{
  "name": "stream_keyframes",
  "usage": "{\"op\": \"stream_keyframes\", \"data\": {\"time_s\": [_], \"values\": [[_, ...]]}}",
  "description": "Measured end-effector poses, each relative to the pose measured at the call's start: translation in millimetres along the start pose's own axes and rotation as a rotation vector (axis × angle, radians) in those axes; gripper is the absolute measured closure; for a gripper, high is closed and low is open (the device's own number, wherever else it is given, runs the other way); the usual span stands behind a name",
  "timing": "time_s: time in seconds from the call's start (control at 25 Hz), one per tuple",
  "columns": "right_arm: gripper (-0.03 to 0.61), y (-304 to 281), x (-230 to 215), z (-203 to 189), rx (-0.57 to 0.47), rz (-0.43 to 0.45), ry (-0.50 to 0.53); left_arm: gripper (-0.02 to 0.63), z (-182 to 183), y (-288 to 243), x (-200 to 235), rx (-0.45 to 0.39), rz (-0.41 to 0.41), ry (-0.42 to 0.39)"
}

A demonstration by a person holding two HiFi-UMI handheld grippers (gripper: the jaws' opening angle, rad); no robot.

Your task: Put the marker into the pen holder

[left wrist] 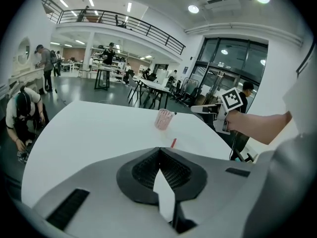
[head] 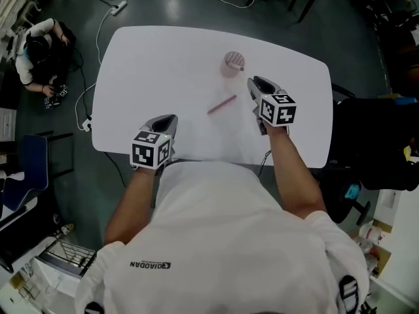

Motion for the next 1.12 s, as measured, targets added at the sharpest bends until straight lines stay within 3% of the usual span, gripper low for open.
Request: {"op": "stream_keyframes", "data": {"time_s": [0.28,0.68,0.96,1.12], "values": [[0.495,28,10,-9,-0.022,0.017,-0.048,0.588,-1,-6,-5,0.032,-0.032,-0.022],[0.506,30,41,-76,0.074,0.023,-0.062,0.588,-7,-6,10,0.078,-0.075,-0.064],[0.512,23,77,-108,0.136,0.042,-0.002,0.588,-22,6,29,0.107,-0.083,-0.067],[0.514,14,100,-127,0.193,0.060,0.100,0.588,-27,17,39,0.105,-0.080,-0.066]]}}
Point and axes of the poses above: the fingertips, and each gripper's own axes: y backward along the fingers, x to its left, z out of its top, the point moved 1 cm from there along y, backward along the fingers, and after that the axes turned 9 degrees about -z, right-handed, at the moved point
